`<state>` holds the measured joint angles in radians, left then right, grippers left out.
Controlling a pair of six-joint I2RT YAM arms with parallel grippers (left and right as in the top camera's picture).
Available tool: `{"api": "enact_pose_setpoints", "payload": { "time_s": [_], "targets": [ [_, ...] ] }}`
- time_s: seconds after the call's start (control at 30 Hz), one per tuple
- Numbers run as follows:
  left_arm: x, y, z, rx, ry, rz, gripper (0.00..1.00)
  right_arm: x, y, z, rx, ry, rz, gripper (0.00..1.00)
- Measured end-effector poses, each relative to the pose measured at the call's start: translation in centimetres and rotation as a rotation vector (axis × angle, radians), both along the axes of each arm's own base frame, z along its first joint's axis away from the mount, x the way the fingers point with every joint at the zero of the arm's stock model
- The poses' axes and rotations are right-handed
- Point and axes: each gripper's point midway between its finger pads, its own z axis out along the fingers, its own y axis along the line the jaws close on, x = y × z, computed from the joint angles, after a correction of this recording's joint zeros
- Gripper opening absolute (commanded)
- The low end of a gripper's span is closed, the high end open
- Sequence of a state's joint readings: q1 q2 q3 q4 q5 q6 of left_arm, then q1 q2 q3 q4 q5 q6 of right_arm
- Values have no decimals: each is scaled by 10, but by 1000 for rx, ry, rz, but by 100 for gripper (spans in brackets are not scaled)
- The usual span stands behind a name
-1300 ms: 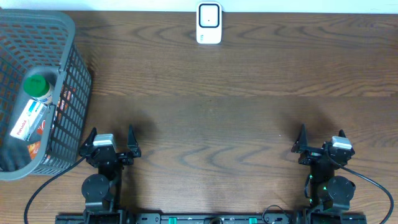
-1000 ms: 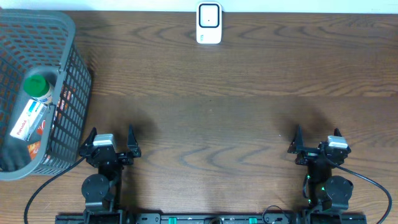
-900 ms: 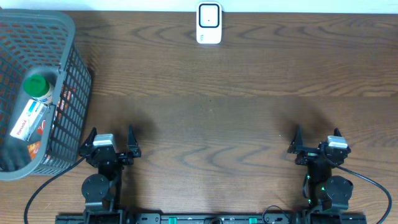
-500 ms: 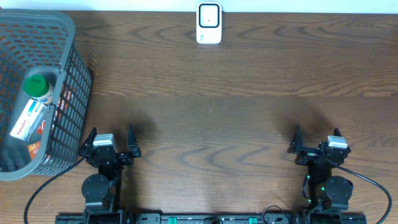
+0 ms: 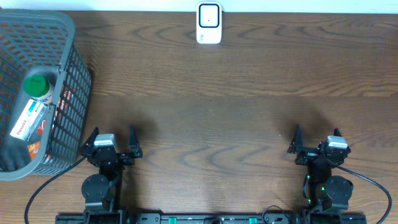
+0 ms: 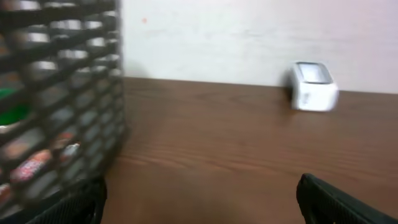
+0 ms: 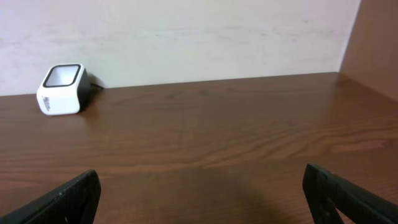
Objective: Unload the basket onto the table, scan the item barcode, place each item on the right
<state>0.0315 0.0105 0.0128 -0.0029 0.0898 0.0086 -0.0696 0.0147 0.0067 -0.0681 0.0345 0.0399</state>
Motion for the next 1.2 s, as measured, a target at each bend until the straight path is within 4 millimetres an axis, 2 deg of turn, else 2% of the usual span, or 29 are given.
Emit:
{"api": "enact_pose_setpoints", "payload": {
  "time_s": [0.1, 0.13, 0.23, 0.37, 0.6, 0.67, 0.73, 0.8, 0.83, 0.87, 1.03, 1.2],
  "targets": [
    [-2, -29, 10, -24, -38, -170, 98, 0, 0, 0, 0, 0, 0, 99],
    [-4, -41, 20, -34, -78, -242, 98, 0, 0, 0, 0, 1, 0, 99],
    [-10, -59, 36, -48, -138, -349, 98, 0, 0, 0, 0, 0, 0, 99],
    [-17, -70, 52, -133, -184, -426, 98, 0, 0, 0, 0, 0, 0, 99],
    [-23, -89, 45, -244, -106, -541, 98, 0, 0, 0, 0, 0, 0, 99],
    [-24, -92, 51, -245, -84, -565, 98, 0, 0, 0, 0, 1, 0, 99],
    [-24, -95, 73, -232, -81, -581, 98, 0, 0, 0, 0, 0, 0, 99],
    [-21, -95, 103, -224, -72, -585, 98, 0, 0, 0, 0, 1, 1, 99],
    [-17, -95, 130, -225, -48, -577, 98, 0, 0, 0, 0, 0, 0, 99],
    [-16, -94, 138, -223, -47, -574, 98, 0, 0, 0, 0, 1, 0, 99],
    [14, -72, 189, -259, 193, -405, 98, 0, 0, 0, 0, -2, 0, 99],
    [32, -52, 238, -128, 317, -294, 98, 0, 0, 0, 0, -1, 1, 99]
  ]
}}
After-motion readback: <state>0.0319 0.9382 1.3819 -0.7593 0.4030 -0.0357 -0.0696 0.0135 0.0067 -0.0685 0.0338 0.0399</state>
